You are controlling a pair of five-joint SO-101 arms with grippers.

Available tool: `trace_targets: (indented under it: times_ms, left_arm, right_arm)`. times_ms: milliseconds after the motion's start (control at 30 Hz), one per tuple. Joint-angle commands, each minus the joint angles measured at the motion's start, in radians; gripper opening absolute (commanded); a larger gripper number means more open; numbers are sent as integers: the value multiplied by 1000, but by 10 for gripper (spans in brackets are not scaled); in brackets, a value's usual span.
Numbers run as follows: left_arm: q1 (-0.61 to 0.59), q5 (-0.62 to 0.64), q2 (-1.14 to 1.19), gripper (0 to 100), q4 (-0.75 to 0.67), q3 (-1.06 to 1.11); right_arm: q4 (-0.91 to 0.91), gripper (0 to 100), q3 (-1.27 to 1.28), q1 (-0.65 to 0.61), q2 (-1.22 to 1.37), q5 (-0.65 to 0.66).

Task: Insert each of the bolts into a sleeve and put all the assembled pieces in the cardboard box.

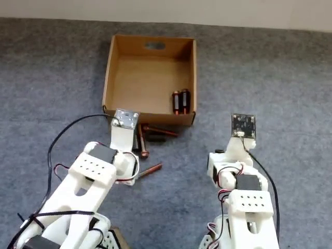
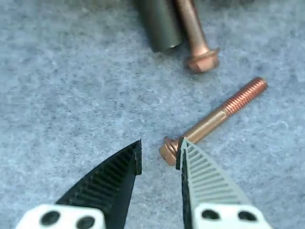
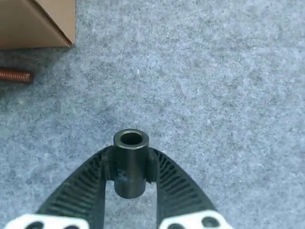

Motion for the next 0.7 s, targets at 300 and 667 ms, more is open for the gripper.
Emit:
trace_targets:
  times_ms: [300, 667]
  left_arm:
    - [209, -2, -33, 136, 114, -90]
    - [202, -3, -24, 136, 124, -19]
  right_arm:
    - [-16, 5, -7, 5, -18, -9]
    - [-16, 5, -7, 5, -18, -9]
